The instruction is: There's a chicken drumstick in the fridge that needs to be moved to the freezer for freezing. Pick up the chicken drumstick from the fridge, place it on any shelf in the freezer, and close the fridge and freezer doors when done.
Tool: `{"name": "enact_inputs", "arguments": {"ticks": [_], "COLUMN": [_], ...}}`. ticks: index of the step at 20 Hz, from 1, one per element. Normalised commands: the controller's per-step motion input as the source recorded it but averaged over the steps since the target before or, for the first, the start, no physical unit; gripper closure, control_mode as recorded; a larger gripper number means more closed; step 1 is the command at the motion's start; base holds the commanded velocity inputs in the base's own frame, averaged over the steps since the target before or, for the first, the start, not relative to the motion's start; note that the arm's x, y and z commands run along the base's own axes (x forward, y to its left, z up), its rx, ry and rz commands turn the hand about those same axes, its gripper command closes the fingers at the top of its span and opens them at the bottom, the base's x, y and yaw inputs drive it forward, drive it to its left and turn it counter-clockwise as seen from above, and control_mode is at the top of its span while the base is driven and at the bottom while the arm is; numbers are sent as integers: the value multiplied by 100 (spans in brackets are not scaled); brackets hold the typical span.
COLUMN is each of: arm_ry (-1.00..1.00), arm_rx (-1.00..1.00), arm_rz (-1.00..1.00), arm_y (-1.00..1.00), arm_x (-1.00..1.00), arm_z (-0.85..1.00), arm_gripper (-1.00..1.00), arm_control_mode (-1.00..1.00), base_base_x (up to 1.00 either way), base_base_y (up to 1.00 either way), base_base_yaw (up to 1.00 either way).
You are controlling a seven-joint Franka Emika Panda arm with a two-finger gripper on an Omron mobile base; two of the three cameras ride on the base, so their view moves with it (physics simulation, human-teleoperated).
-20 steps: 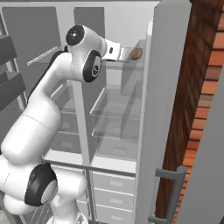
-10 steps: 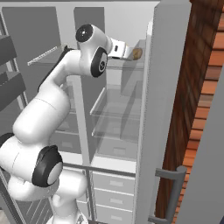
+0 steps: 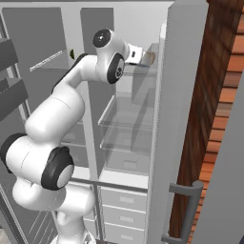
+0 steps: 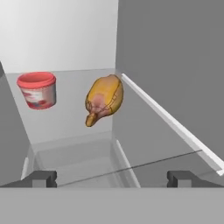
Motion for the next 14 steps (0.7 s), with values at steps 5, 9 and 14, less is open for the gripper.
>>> {"name": "enact_inputs", "arguments": {"ticks": [5, 9, 14], "arm_ry": [0, 0, 0], "arm_rx": [0, 0, 0], "arm_rz": [0, 0, 0], "arm_y": [-9, -4, -1], "arm_x": [34, 34, 32], "arm_z": [-16, -9, 0], "arm_gripper": [-100, -100, -100], "arm_control_mode": [-100, -100, -100], "base_base_x": [0, 0, 0], "base_base_y": [0, 0, 0], "base_base_yaw": [0, 0, 0]}}
